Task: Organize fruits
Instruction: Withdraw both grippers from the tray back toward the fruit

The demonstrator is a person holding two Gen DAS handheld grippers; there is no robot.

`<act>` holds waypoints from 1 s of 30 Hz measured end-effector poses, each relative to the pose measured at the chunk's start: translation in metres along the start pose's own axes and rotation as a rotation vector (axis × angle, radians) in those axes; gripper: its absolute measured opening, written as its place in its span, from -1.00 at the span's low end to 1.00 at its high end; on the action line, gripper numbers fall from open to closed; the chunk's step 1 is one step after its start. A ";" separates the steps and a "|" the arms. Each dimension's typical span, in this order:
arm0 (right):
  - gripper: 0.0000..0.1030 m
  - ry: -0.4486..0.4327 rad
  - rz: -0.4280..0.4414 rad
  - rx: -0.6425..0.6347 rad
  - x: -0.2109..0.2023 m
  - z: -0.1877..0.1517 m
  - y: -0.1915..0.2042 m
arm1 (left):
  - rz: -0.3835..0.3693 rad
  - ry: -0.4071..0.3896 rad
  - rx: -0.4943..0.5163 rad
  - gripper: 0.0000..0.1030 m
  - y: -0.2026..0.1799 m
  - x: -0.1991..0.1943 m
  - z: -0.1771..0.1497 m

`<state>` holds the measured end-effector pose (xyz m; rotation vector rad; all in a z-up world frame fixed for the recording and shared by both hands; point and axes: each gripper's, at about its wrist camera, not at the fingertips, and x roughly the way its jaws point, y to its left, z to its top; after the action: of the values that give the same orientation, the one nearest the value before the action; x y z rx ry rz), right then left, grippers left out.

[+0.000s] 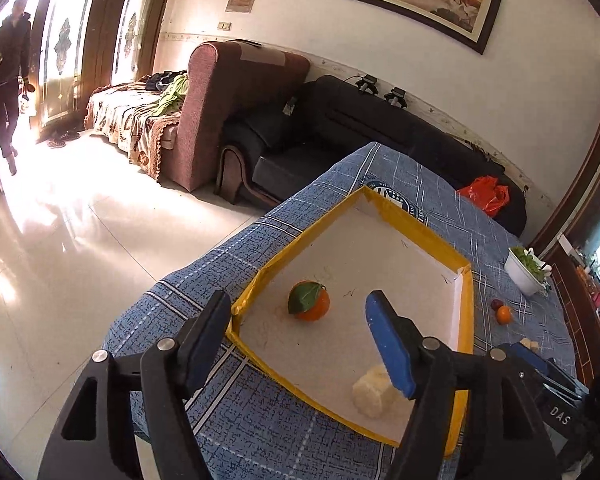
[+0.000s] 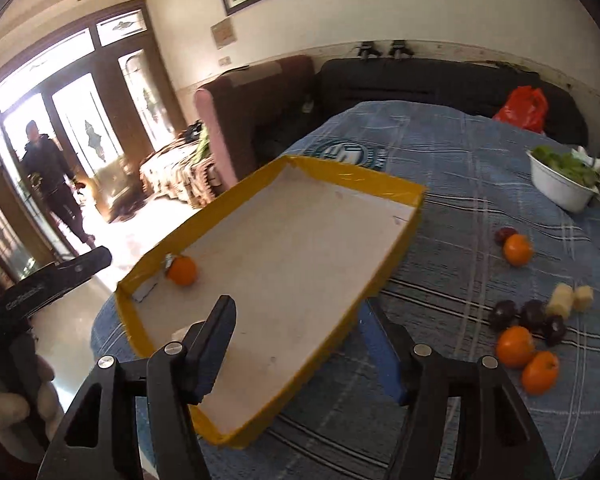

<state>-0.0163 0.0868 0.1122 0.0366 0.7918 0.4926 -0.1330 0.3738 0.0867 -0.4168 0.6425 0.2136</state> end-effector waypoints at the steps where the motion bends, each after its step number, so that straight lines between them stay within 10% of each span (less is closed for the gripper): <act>1: 0.40 0.014 -0.030 0.021 0.002 -0.001 -0.007 | -0.006 0.002 -0.007 0.35 0.001 0.000 -0.001; 9: 0.37 0.165 -0.080 0.064 0.038 -0.026 0.004 | -0.026 0.008 -0.008 0.35 0.012 0.006 -0.010; 12: -0.37 0.191 -0.101 0.033 0.047 -0.024 0.014 | -0.031 0.016 -0.012 0.35 0.020 0.009 -0.011; 30: -0.34 0.102 0.001 0.044 0.008 -0.015 -0.014 | -0.010 0.001 0.008 0.40 -0.009 -0.014 -0.015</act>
<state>-0.0162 0.0756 0.0929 0.0530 0.9032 0.4804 -0.1489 0.3578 0.0871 -0.4124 0.6423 0.2008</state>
